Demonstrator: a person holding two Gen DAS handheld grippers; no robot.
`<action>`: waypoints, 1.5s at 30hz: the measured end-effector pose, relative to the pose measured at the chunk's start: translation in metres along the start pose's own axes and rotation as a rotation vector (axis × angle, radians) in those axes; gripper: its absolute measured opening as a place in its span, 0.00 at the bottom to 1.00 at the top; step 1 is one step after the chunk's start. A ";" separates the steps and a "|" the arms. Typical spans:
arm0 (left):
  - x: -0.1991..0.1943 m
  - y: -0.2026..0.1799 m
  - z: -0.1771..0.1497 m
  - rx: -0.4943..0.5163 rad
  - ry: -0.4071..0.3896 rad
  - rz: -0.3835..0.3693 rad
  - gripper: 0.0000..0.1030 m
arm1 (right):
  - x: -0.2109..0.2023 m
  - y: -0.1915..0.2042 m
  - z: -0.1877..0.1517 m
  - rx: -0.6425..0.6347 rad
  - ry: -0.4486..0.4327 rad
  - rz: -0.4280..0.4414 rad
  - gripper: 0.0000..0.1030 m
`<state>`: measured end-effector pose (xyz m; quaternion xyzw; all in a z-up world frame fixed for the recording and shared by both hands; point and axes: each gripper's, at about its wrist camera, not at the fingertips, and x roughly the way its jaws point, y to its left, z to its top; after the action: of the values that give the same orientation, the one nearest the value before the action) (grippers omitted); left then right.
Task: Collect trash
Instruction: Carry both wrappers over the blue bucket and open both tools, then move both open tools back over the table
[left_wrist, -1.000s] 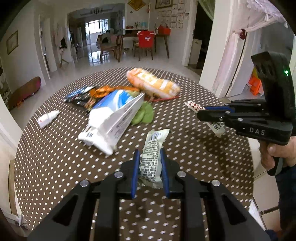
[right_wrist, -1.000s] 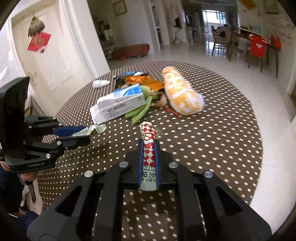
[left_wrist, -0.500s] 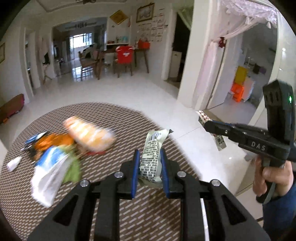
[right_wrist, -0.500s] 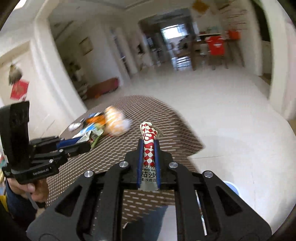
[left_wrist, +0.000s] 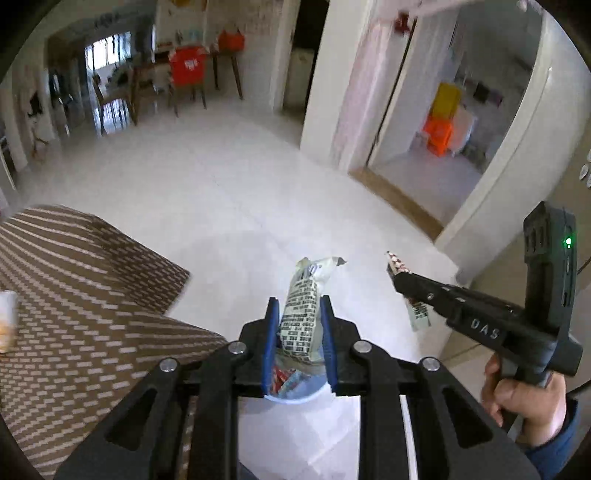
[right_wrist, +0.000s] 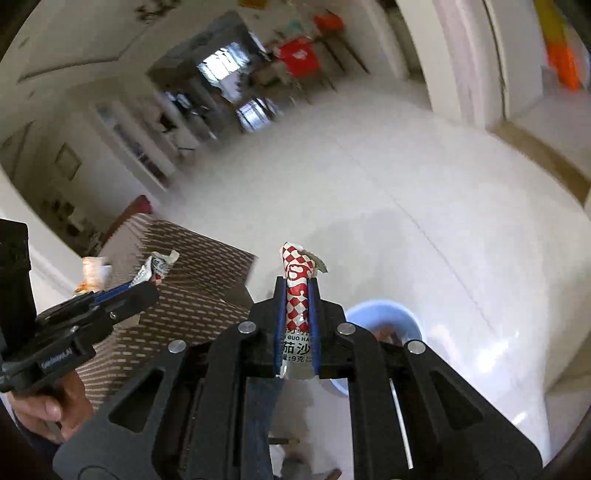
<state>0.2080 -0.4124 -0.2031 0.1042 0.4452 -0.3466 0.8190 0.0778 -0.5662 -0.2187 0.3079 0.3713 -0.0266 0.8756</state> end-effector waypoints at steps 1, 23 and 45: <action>0.019 -0.003 0.001 -0.003 0.040 0.010 0.20 | 0.009 -0.010 -0.002 0.031 0.021 -0.002 0.11; 0.101 0.028 0.008 -0.124 0.227 0.074 0.85 | 0.063 -0.084 -0.006 0.281 0.140 -0.059 0.94; -0.116 0.061 -0.004 -0.121 -0.186 0.120 0.87 | -0.055 0.100 0.029 0.013 -0.166 -0.078 0.94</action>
<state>0.2040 -0.3107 -0.1209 0.0484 0.3802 -0.2775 0.8810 0.0839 -0.5112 -0.1147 0.2959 0.3091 -0.0884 0.8995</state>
